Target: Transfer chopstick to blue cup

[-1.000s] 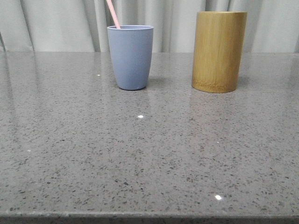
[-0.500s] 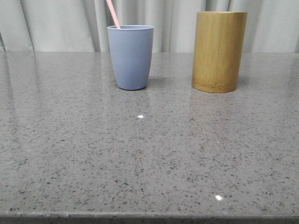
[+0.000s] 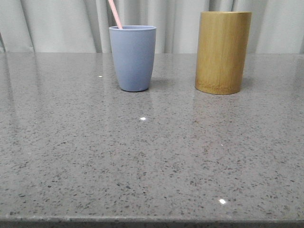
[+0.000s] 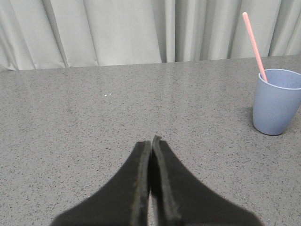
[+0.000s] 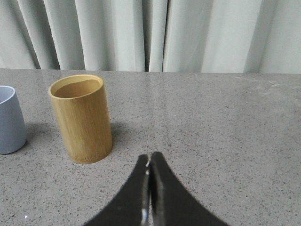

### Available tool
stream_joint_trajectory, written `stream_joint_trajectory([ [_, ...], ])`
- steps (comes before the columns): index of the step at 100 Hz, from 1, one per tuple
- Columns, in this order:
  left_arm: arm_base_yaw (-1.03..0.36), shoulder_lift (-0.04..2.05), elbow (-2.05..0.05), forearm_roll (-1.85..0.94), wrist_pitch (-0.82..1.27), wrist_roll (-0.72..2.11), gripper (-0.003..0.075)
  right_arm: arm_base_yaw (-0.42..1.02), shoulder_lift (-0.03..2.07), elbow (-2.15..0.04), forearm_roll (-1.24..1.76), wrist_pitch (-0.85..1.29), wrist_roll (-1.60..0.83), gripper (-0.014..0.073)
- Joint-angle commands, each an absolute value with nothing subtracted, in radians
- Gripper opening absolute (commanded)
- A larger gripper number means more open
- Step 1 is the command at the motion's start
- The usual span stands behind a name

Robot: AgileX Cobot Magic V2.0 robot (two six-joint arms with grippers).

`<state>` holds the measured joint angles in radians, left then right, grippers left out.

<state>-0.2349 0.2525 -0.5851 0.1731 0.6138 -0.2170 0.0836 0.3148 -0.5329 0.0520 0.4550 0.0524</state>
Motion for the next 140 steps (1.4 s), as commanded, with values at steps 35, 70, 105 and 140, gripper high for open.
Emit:
stream_joint_trajectory([
  [35, -0.231, 0.261, -0.594, 0.183, 0.524, -0.226, -0.0019, 0.078, 0.320, -0.558, 0.054, 0.375, 0.052, -0.0105],
  [70, -0.138, 0.227, -0.455, 0.042, 0.328, -0.117, -0.0019, 0.078, 0.320, -0.558, 0.054, 0.375, 0.052, -0.0105],
  [105, -0.033, 0.112, -0.229, -0.026, 0.114, -0.008, -0.0019, 0.078, 0.320, -0.558, 0.054, 0.375, 0.052, -0.0105],
  [140, -0.027, -0.043, 0.014, -0.061, 0.000, -0.008, -0.0019, 0.078, 0.320, -0.558, 0.054, 0.375, 0.052, -0.0105],
])
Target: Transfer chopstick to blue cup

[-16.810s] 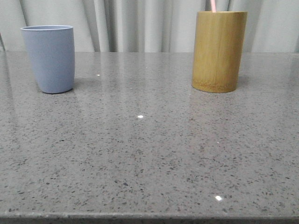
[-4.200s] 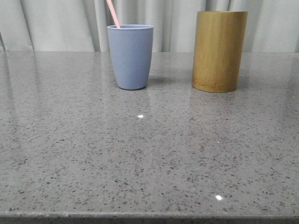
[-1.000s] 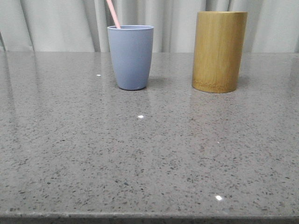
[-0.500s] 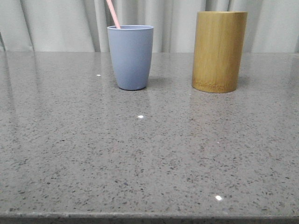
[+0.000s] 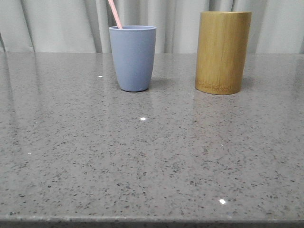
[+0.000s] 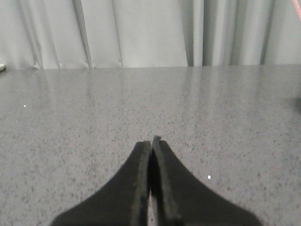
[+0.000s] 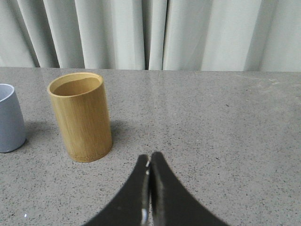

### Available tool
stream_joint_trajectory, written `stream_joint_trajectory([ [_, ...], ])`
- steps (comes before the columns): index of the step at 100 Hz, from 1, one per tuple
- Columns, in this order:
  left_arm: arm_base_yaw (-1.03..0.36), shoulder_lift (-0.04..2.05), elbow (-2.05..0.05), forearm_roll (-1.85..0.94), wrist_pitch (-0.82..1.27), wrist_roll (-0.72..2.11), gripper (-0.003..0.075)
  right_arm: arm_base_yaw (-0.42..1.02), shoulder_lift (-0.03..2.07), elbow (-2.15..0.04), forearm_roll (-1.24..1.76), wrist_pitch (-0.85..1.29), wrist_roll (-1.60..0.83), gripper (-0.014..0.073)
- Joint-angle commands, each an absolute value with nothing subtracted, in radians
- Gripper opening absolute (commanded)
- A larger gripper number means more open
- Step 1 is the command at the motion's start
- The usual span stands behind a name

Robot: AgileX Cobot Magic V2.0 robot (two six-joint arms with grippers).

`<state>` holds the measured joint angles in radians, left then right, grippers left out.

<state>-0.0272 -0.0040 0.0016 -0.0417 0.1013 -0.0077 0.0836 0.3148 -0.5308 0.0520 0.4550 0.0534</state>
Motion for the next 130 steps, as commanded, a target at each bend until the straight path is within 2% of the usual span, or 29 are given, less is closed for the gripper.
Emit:
stream_joint_trajectory([
  [1, -0.026, -0.041, 0.014, -0.061, 0.014, -0.008, -0.0019, 0.078, 0.320, -0.558, 0.054, 0.375, 0.052, -0.0105],
  [130, -0.023, -0.040, 0.011, -0.059, 0.047, -0.008, -0.0019, 0.078, 0.321, -0.558, 0.054, 0.376, 0.052, -0.0105],
])
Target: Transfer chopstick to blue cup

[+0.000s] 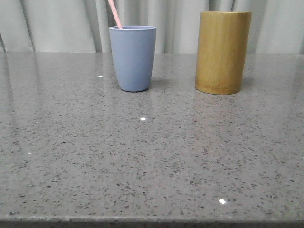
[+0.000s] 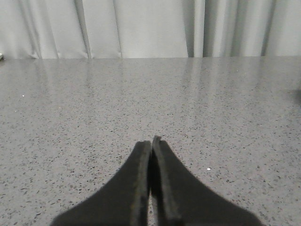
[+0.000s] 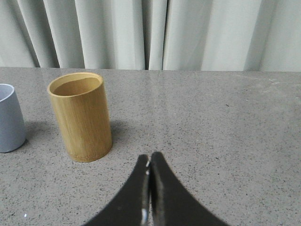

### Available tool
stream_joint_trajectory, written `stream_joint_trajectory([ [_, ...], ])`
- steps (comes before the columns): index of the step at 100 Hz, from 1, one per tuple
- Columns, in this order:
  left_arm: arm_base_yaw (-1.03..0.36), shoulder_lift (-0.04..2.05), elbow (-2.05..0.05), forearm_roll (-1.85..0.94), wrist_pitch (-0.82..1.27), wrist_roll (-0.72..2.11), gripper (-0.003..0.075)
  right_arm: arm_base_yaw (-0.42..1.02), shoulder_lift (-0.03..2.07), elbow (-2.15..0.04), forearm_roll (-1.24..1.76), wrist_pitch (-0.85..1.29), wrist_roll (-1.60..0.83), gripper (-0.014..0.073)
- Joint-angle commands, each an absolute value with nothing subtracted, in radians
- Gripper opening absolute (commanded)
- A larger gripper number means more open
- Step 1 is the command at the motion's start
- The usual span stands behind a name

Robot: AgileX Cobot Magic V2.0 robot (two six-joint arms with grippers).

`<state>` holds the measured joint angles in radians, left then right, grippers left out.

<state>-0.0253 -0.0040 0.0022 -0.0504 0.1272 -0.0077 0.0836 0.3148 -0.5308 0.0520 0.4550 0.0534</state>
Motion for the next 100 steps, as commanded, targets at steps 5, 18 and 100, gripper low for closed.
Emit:
stream_joint_trajectory([
  [5, -0.023, -0.040, 0.011, -0.059, 0.047, -0.008, -0.0019, 0.078, 0.321, -0.558, 0.054, 0.376, 0.052, -0.0105],
  [18, -0.023, -0.040, 0.011, -0.059, 0.047, -0.008, -0.0019, 0.078, 0.321, -0.558, 0.053, 0.375, 0.051, -0.0105],
  [100, -0.023, -0.040, 0.011, -0.059, 0.047, -0.008, -0.0019, 0.078, 0.026, -0.012, 0.053, -0.091, 0.051, -0.0105],
])
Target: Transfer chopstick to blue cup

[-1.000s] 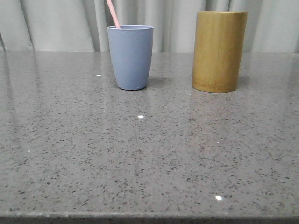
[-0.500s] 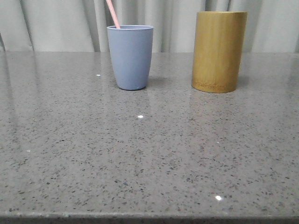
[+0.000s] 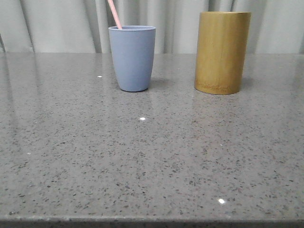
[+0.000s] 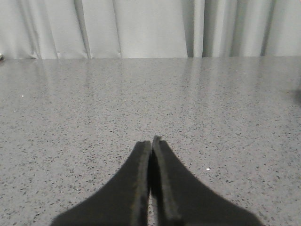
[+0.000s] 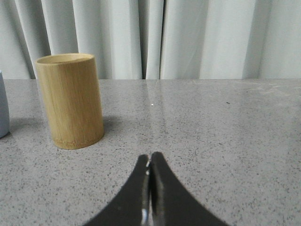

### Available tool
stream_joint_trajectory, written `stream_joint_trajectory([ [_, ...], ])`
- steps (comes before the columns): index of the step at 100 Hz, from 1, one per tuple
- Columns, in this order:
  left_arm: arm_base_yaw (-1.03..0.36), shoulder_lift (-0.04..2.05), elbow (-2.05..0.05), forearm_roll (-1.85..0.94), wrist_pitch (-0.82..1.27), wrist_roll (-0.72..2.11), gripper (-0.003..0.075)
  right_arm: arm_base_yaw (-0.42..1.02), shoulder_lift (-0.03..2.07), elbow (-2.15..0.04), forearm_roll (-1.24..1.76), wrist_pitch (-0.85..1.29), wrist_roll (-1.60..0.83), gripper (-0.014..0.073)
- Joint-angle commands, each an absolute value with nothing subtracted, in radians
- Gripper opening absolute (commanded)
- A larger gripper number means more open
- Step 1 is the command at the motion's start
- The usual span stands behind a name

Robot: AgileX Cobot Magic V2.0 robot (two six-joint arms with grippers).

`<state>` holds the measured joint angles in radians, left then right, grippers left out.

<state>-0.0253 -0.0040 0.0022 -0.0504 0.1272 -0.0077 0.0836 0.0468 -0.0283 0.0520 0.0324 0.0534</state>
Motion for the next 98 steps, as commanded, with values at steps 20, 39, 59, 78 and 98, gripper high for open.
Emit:
stream_joint_trajectory([
  [20, -0.023, -0.040, 0.011, -0.059, 0.047, -0.008, -0.0019, 0.078, -0.031, 0.028, 0.053, -0.105, 0.051, -0.0105],
  [39, -0.023, -0.040, 0.011, -0.059, 0.047, -0.008, -0.0019, 0.078, -0.031, 0.028, 0.053, -0.103, 0.051, -0.0105],
  [59, -0.023, -0.040, 0.011, -0.059, 0.047, -0.008, -0.0019, 0.078, -0.031, 0.028, 0.053, -0.103, 0.051, -0.0105],
  [78, -0.023, -0.040, 0.011, -0.059, 0.047, -0.008, -0.0019, 0.078, -0.031, 0.028, 0.053, -0.103, 0.051, -0.0105],
  [98, -0.023, -0.040, 0.011, -0.059, 0.047, -0.008, -0.0019, 0.078, -0.031, 0.028, 0.053, -0.103, 0.051, -0.0105],
])
